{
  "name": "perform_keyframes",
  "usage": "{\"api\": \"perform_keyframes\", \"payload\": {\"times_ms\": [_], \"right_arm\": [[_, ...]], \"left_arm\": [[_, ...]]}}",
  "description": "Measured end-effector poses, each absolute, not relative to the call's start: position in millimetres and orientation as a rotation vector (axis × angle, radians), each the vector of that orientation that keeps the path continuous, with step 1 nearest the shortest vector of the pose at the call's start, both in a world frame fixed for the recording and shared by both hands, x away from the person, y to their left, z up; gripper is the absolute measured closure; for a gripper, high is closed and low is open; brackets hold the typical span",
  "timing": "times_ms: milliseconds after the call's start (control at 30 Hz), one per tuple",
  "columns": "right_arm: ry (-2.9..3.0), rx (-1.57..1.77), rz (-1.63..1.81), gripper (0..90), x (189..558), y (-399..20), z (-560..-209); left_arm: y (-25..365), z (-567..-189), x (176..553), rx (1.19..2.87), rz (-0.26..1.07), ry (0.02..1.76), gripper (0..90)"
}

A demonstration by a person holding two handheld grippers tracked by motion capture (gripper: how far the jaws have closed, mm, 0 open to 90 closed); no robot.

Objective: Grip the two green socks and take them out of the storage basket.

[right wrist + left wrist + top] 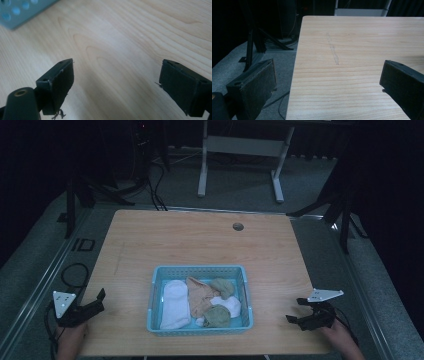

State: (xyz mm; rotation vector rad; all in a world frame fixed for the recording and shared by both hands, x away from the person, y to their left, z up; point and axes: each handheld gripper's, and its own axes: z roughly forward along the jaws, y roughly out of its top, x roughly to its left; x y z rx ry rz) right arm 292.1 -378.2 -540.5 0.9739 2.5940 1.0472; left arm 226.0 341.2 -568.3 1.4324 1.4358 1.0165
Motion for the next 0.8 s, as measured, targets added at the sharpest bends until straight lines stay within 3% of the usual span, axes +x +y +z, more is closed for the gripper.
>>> {"api": "perform_keyframes", "payload": {"times_ms": [800], "right_arm": [[2.859,0.817,0.723,13.7,298,-341,-516]], "left_arm": [[341,-568,226,1.432,1.015,1.436,0.3]]}}
